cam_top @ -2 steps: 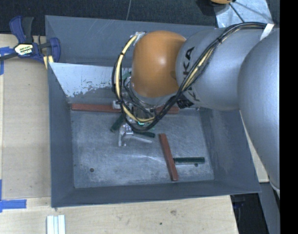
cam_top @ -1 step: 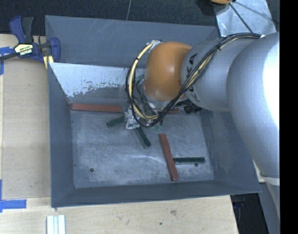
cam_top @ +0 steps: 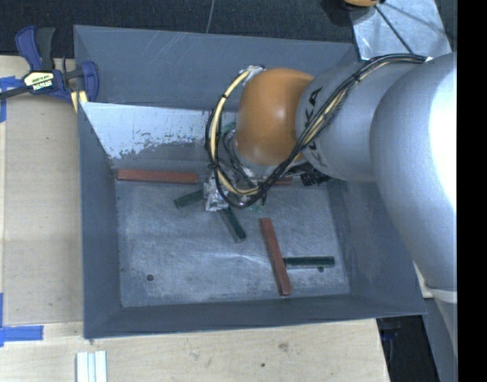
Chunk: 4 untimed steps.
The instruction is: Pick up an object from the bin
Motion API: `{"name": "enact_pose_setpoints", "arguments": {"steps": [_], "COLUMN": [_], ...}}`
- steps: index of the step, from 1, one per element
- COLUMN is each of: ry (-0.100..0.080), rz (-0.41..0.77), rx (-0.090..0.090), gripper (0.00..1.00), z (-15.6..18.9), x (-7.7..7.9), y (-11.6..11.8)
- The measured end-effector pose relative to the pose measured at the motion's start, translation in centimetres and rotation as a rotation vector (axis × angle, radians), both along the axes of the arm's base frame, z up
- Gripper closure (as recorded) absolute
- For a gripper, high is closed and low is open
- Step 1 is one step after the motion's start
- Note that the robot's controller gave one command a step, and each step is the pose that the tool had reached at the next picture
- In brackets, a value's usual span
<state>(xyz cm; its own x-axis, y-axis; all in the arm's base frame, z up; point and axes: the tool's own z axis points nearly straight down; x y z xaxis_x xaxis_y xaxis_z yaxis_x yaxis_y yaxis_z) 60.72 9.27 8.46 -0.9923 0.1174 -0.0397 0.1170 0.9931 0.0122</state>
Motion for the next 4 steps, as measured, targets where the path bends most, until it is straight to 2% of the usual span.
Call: {"name": "enact_pose_setpoints", "arguments": {"steps": [1,2,3,4], "ry": [0.034,0.038,0.03,0.038], "rz": [0.008,0.008,-0.02,0.128], "rx": [-0.006,-0.007,-0.005,-0.01], "gripper": [1.0,1.0,1.0,0.0], "z": [14.1,13.9,8.9,6.4], "x": [0.5,0.4,1.6,-2.1], "y": [0.1,0.1,1.8,2.8]}}
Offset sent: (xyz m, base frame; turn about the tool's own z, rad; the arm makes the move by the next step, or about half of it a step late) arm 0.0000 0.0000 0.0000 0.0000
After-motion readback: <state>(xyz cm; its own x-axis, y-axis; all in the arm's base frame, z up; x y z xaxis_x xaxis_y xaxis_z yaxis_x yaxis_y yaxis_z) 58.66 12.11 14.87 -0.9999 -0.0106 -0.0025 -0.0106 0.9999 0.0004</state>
